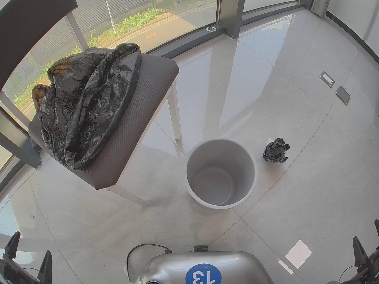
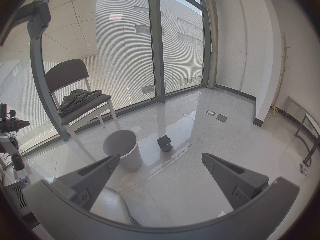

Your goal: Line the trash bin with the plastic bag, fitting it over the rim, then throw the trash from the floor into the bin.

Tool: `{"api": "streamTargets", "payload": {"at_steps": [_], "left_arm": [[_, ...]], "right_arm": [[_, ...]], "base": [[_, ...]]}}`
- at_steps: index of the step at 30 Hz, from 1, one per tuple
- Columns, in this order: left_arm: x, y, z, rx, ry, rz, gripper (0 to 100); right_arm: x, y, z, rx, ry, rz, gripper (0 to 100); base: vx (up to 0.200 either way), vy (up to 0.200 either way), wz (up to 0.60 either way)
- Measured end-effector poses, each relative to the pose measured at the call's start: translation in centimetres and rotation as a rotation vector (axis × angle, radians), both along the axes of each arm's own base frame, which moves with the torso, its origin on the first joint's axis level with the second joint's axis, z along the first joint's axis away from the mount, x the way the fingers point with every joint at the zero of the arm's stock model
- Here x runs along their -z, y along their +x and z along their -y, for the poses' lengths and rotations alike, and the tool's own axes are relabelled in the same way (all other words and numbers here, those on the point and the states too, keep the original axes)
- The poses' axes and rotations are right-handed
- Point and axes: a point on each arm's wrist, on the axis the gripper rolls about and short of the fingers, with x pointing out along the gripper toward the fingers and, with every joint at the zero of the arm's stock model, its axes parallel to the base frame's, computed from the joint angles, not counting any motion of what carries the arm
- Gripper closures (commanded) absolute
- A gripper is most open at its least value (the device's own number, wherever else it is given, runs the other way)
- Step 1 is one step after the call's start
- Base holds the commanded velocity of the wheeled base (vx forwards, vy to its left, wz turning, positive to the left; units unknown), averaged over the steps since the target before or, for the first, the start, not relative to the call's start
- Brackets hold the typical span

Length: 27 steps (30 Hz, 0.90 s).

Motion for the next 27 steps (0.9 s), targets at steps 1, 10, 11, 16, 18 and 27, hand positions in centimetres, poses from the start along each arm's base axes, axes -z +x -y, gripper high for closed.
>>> {"api": "streamTargets", "payload": {"at_steps": [1, 10, 11, 16, 18, 27], "left_arm": [[0.0, 0.0, 0.0, 0.001, 0.000, 0.003, 0], [0.0, 0.0, 0.0, 0.009, -0.002, 0.004, 0], [0.0, 0.0, 0.0, 0.014, -0.005, 0.002, 0], [-0.1, 0.0, 0.1, 0.035, 0.048, 0.014, 0], [-0.1, 0.0, 0.1, 0.052, 0.068, 0.020, 0], [-1.5, -0.4, 0.1, 0.068, -0.158, 0.048, 0]], "right_arm": [[0.0, 0.0, 0.0, 0.000, -0.001, 0.000, 0], [0.0, 0.0, 0.0, -0.001, -0.007, -0.001, 0], [0.0, 0.0, 0.0, -0.005, -0.012, -0.002, 0], [0.0, 0.0, 0.0, -0.005, -0.009, -0.002, 0], [0.0, 0.0, 0.0, -0.005, -0.014, -0.002, 0], [0.0, 0.0, 0.0, -0.007, -0.010, -0.002, 0]], "base": [[0.000, 0.000, 0.00], [0.000, 0.000, 0.00], [0.000, 0.000, 0.00], [0.000, 0.000, 0.00], [0.000, 0.000, 0.00], [0.000, 0.000, 0.00]]}}
